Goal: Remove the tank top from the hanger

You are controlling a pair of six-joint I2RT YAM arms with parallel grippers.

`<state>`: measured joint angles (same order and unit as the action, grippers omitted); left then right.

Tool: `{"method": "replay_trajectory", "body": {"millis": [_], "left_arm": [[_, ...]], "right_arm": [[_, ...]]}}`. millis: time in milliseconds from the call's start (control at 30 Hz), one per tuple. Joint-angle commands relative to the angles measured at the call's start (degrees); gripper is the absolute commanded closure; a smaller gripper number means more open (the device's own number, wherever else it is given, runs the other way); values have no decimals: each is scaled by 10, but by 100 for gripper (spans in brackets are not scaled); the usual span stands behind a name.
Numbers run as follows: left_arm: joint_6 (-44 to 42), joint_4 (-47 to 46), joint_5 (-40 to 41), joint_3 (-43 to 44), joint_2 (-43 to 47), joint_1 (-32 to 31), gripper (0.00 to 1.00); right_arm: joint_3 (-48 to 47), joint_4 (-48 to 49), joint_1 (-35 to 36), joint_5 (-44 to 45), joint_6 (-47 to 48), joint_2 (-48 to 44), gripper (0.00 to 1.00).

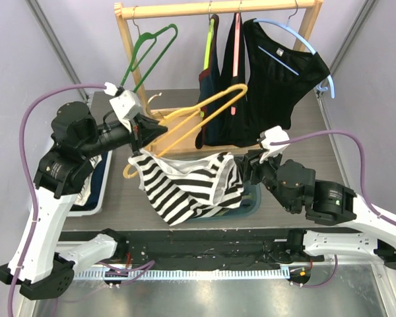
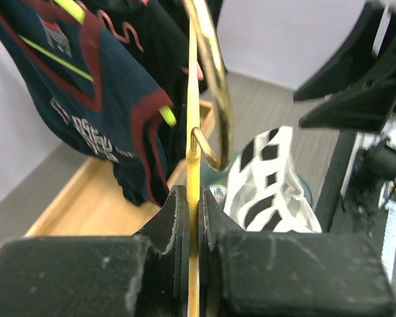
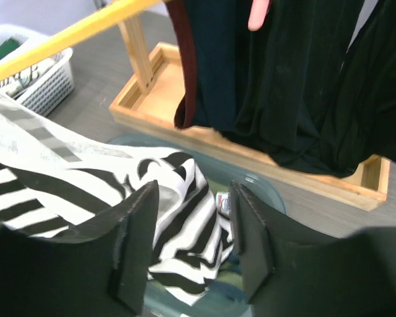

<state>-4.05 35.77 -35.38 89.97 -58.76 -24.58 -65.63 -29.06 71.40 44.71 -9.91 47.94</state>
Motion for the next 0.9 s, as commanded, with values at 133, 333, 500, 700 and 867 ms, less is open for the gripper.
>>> {"method": "replay_trajectory", "body": {"millis": [133,333,500,700,867], "left_arm": [[-92,163,-13,44,-31,-62,100],[-132,225,-130,52,-45,-80,98],[-142,251,-185,79,-57,-96,99],[-168,283,-209,86,-62,-123,100],[-187,292,-199,71,-54,-137,100]], "right_arm": [[-134,-141,0,-109,7,-51,30],[-240,-157,0,-196,75,14,30],[-292,-169,0,-289,123,106,31],[-325,-174,0,-386,133,152,30],[-337,-177,1,-422,126,160,29]]}}
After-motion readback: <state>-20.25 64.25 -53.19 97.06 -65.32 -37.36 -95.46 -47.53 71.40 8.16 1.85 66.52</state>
